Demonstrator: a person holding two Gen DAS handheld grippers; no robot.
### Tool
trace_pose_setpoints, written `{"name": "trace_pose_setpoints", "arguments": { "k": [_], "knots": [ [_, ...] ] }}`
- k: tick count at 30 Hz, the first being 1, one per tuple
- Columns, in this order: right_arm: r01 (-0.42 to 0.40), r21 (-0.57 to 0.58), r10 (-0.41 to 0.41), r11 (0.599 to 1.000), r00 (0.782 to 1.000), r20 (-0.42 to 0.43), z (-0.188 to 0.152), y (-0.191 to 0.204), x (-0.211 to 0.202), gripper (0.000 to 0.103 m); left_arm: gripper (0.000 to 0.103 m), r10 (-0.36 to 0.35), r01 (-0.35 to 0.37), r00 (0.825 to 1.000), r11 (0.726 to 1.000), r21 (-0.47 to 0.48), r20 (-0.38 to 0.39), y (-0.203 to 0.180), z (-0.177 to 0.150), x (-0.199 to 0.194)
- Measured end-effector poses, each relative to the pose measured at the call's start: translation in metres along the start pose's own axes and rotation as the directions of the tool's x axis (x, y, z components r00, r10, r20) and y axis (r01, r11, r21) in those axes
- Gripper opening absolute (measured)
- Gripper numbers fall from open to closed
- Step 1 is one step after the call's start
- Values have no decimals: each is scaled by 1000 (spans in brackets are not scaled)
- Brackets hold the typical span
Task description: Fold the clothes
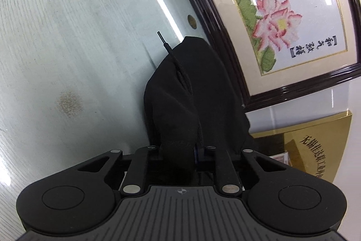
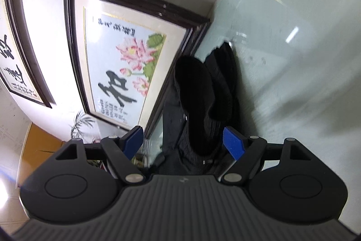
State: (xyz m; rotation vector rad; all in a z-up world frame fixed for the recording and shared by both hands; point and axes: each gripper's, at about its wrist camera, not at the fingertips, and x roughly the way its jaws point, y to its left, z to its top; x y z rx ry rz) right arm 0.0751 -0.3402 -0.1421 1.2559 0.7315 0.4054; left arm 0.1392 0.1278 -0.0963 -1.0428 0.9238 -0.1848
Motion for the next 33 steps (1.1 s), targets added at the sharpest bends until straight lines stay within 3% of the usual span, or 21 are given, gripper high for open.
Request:
{"name": "trace_pose_setpoints", "arguments": {
  "k": [6, 13, 21, 26, 33],
  "knots": [
    [-13, 26, 16, 1000, 995, -97, -13, 1, 9, 87, 17, -27, 27, 1000, 1000, -8, 4, -21, 5, -2],
    [-38, 130, 55, 991, 990, -129, -27, -10, 19, 90, 17, -19, 19, 1000, 999, 30, 5, -45, 10, 1],
    [-51, 196, 70, 979, 994, -87, -38, -17, 30, 90, 17, -24, 24, 1000, 998, 56, 6, -70, 14, 3],
    [-84, 316, 100, 945, 994, -36, -42, -31, 34, 90, 17, -30, 30, 1000, 997, 76, 6, -88, 14, 5],
    [-142, 325, 142, 935, 990, 22, -46, -35, 42, 90, 17, -29, 29, 1000, 996, 87, -2, -100, 14, 13]
  ]
}}
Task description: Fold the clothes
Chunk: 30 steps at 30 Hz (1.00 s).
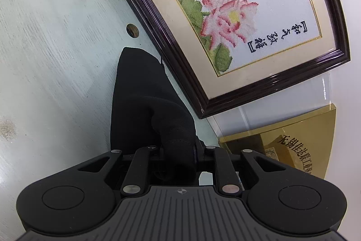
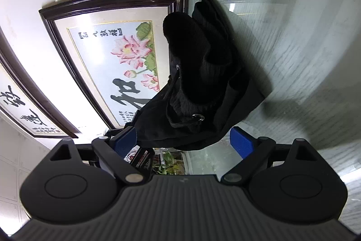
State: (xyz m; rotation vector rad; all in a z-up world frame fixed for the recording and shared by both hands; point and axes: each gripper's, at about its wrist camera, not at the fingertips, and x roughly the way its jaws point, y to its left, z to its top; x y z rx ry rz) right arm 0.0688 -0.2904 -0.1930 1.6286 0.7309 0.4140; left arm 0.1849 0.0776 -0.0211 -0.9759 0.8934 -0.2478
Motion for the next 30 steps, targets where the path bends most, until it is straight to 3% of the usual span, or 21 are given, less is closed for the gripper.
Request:
{"name": "trace_pose_setpoints", "arguments": {
  "k": [8, 18, 23, 30],
  "knots": [
    [-32, 74, 35, 997, 999, -35, -9, -4, 29, 90, 16, -8, 8, 1000, 1000, 4, 4, -20, 11, 7],
    [-110, 61, 102, 992, 987, 122, -10, -6, 52, 90, 16, -9, 9, 1000, 1000, -12, -3, -20, 12, 8],
    [-118, 12, 114, 993, 982, 150, -4, 1, 50, 90, 16, -9, 9, 1000, 999, -37, 3, -13, 17, 6],
    [-117, -1, 117, 993, 988, 103, -2, 10, 44, 90, 16, 0, 1, 1000, 999, -39, 2, -20, 20, 9]
  ]
}}
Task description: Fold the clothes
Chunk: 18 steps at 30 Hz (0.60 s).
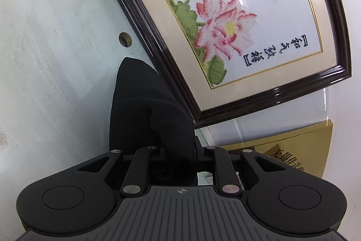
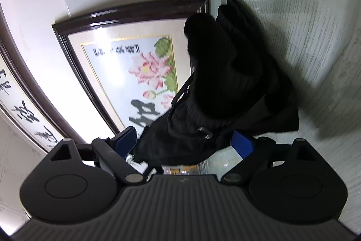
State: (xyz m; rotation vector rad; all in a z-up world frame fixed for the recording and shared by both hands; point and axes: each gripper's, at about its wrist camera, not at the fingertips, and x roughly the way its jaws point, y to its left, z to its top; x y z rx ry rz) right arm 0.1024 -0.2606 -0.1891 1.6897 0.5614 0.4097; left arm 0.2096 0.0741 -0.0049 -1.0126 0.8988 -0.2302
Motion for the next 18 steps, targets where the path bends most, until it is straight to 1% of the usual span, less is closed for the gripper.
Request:
{"name": "trace_pose_setpoints", "arguments": {
  "k": [4, 5, 7, 10, 14, 18],
  "knots": [
    [-10, 28, 12, 1000, 998, -56, -14, 5, -7, 90, 16, 8, -8, 1000, 1000, 13, -4, -9, -1, 4],
    [-13, 31, 14, 999, 998, -62, -17, 6, -8, 90, 16, 10, -10, 1000, 1000, 16, -4, -11, -1, 5],
    [-16, 72, 21, 997, 998, -67, -23, 5, -9, 91, 16, 18, -18, 1000, 1000, 17, -4, -13, -2, 7],
    [-12, 123, 20, 992, 998, -62, -34, -5, -8, 92, 16, 32, -31, 999, 999, 19, -5, -18, -2, 9],
    [-55, 147, 50, 988, 998, 33, -43, -13, -3, 92, 16, 42, -42, 999, 999, 20, -5, -25, -4, 10],
    [-65, 165, 50, 984, 995, 90, -45, -21, 7, 92, 16, 42, -42, 999, 999, 24, -6, -30, -4, 9]
  ]
}}
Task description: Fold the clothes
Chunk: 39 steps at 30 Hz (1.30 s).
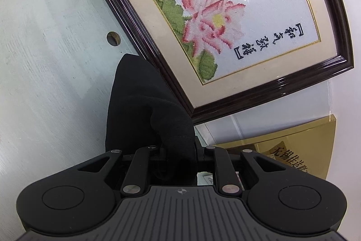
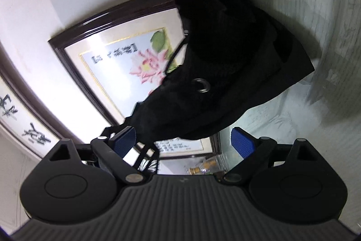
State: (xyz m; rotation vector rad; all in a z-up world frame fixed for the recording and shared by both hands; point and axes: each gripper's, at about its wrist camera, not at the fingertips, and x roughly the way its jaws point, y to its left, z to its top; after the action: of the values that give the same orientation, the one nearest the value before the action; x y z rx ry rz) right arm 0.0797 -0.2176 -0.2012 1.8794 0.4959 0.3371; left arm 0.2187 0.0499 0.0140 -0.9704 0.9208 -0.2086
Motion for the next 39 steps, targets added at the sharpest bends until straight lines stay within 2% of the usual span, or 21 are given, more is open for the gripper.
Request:
{"name": "trace_pose_setpoints", "arguments": {
  "k": [10, 15, 19, 20, 21, 22, 23, 24, 27, 30, 34, 39],
  "knots": [
    [-28, -69, 38, 997, 987, 159, 17, 2, -10, 92, 16, -8, 8, 1000, 1000, -5, 7, 0, 4, -6],
    [6, -130, 16, 991, 985, 171, 26, 11, -12, 92, 16, -2, 2, 1000, 1000, -22, 6, 12, 6, -9],
    [64, -191, -36, 980, 988, 149, 36, 19, -13, 91, 16, 1, -1, 1000, 999, -35, 9, 24, 10, -14],
    [83, -210, -53, 974, 988, 145, 37, 22, -13, 88, 16, 2, -2, 1000, 999, -36, 10, 27, 11, -16],
    [106, -227, -74, 968, 987, 143, 39, 26, -13, 80, 16, 3, -3, 1000, 999, -37, 12, 31, 11, -17],
    [138, -241, -106, 961, 984, 144, 40, 30, -11, 68, 16, 5, -4, 1000, 999, -38, 14, 34, 12, -19],
    [171, -254, -137, 952, 980, 148, 41, 33, -11, 61, 16, 6, -5, 1000, 999, -39, 15, 38, 12, -21],
    [203, -266, -167, 942, 974, 152, 41, 34, -11, 47, 16, 8, -7, 1000, 999, -41, 15, 42, 12, -22],
    [238, -276, -209, 931, 969, 133, 46, 32, -15, 27, 16, 15, -14, 1000, 999, -47, 6, 52, 9, -24],
    [254, -308, -231, 917, 967, 110, 50, 37, -14, 22, 16, 18, -18, 1000, 999, -40, 3, 60, 5, -27],
    [259, -347, -244, 901, 966, 87, 55, 47, -12, 20, 16, 21, -21, 1000, 999, -41, -3, 70, 2, -34],
    [296, -468, -303, 833, 951, 62, 52, 69, -8, 19, 17, 31, -32, 999, 999, -33, -5, 87, -8, -44]
  ]
}}
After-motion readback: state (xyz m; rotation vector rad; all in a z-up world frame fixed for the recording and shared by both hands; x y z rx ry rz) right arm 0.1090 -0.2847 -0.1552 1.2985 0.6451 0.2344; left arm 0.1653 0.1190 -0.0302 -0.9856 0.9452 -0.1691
